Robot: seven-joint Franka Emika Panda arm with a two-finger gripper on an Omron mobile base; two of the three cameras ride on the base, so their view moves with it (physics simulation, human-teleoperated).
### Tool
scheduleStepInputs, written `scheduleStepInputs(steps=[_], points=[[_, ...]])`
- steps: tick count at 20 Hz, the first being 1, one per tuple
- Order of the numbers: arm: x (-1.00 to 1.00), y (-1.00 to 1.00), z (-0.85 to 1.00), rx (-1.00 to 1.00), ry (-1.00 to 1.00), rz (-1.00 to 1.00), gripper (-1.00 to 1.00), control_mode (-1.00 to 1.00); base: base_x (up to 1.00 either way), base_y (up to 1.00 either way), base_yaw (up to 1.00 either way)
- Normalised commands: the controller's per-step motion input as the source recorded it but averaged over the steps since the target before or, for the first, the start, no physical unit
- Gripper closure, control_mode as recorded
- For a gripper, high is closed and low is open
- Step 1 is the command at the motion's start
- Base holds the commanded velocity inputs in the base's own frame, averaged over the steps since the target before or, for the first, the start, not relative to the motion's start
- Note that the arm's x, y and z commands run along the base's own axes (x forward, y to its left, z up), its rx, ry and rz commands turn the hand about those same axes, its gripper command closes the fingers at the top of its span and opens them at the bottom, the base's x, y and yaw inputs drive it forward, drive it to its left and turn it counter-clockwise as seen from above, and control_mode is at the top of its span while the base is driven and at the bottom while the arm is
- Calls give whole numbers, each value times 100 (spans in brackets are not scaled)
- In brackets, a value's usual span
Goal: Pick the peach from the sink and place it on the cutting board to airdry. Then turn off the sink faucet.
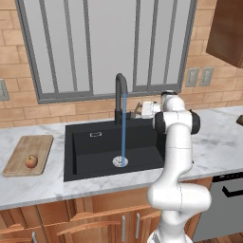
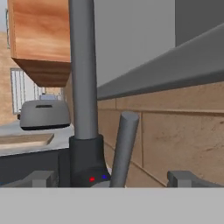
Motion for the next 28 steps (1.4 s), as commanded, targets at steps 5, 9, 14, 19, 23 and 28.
scheduleStepInputs(steps=[5,9,14,19,23,28], points=[[22,37,0,0,0,0,-100,-100,0,0,0],[25,42,0,0,0,0,-100,-100,0,0,0],[36,56,2,0,0,1,-100,-100,0,0,0],[56,63,11,0,0,12,-100,-100,0,0,0],[52,67,6,0,0,27,-100,-100,0,0,0],[42,63,8,0,0,35,-100,-100,0,0,0]])
